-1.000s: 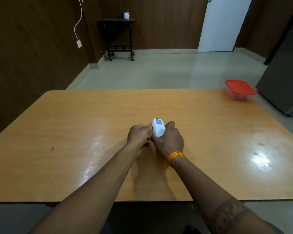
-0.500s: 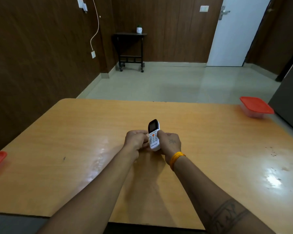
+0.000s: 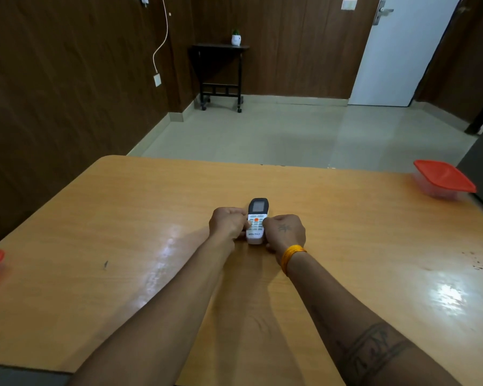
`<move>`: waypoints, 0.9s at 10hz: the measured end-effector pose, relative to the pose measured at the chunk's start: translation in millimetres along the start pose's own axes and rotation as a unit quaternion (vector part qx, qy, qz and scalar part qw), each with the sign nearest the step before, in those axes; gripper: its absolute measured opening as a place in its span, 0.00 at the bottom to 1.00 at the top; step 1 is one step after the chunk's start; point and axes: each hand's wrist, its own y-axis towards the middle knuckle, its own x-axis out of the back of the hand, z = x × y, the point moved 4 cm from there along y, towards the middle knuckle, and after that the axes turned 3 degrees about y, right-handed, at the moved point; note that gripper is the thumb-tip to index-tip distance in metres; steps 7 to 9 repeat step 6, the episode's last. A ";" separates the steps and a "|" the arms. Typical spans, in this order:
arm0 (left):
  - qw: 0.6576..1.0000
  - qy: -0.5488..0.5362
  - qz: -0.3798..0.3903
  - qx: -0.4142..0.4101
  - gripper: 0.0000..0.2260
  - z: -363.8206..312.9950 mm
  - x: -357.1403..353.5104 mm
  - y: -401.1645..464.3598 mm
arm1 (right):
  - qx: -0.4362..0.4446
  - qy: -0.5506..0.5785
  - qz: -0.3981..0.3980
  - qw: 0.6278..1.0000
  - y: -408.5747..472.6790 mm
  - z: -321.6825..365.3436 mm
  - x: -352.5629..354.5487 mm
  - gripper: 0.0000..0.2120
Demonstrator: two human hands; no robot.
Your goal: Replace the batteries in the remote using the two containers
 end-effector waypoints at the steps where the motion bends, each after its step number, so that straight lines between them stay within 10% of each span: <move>1: 0.999 0.031 -0.012 -0.011 0.14 3.3 0.9 -0.4 | -0.004 -0.019 -0.002 1.000 0.8 -1.9 -0.8 0.12; 5: 0.993 0.089 -0.041 -0.068 0.05 7.2 13.7 -20.1 | 0.025 0.005 0.009 1.000 -15.1 -9.8 0.3 0.11; 9: 0.979 0.127 -0.053 -0.148 0.16 -5.8 20.0 -27.3 | 0.068 0.023 -0.003 0.997 -26.3 -0.3 9.4 0.11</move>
